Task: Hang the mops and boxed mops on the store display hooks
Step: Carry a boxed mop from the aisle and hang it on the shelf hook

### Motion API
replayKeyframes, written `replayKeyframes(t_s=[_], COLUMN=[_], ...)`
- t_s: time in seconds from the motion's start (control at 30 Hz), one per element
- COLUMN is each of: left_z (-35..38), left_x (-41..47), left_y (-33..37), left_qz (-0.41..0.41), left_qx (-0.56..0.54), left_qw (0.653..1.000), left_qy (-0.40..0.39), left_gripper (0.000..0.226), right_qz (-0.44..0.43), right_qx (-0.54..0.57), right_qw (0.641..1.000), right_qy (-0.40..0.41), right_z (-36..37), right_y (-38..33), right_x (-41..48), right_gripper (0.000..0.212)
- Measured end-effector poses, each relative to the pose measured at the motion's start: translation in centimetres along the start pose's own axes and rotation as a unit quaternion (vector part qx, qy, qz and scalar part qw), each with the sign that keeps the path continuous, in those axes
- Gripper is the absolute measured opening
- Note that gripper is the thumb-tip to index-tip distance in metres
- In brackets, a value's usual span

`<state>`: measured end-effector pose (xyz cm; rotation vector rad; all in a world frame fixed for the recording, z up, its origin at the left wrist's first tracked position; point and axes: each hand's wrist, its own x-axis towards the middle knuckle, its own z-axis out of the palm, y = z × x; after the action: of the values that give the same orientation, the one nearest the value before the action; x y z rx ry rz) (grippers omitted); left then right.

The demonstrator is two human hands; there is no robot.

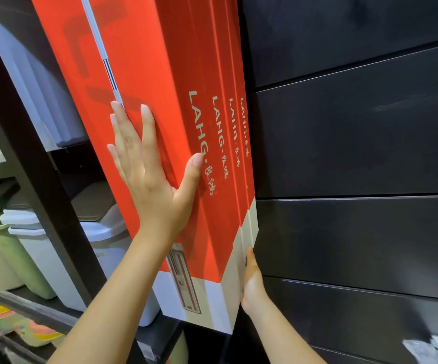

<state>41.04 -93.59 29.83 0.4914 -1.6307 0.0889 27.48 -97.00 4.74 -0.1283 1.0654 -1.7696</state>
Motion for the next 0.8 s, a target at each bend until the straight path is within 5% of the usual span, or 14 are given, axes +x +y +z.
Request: replayKeyframes(t_s=[0.07, 0.13, 0.37, 0.8], left_z=[-0.4, -0.2, -0.5, -0.6], left_x=[0.4, 0.3, 0.3, -3.0], left_y=[0.2, -0.2, 0.0, 0.1], left_qz=[0.045, 0.036, 0.033, 0.054], left_qx=[0.008, 0.002, -0.003, 0.056], left_qw=[0.999, 0.999, 0.999, 0.996], left_qy=[0.014, 0.018, 0.012, -0.033], left_gripper=[0.078, 0.078, 0.077, 0.094], right_qz=[0.009, 0.022, 0.022, -0.033], right_qx=[0.051, 0.070, 0.074, 0.016], right_qw=[0.998, 0.997, 0.995, 0.998], right_qy=[-0.023, -0.036, -0.058, 0.042], right_z=[0.8, 0.6, 1.3, 1.1], right_y=[-1.3, -0.9, 1.1, 2.9], right_x=[-4.2, -5.3, -5.7, -4.2], right_gripper=[0.055, 0.038, 0.050, 0.064])
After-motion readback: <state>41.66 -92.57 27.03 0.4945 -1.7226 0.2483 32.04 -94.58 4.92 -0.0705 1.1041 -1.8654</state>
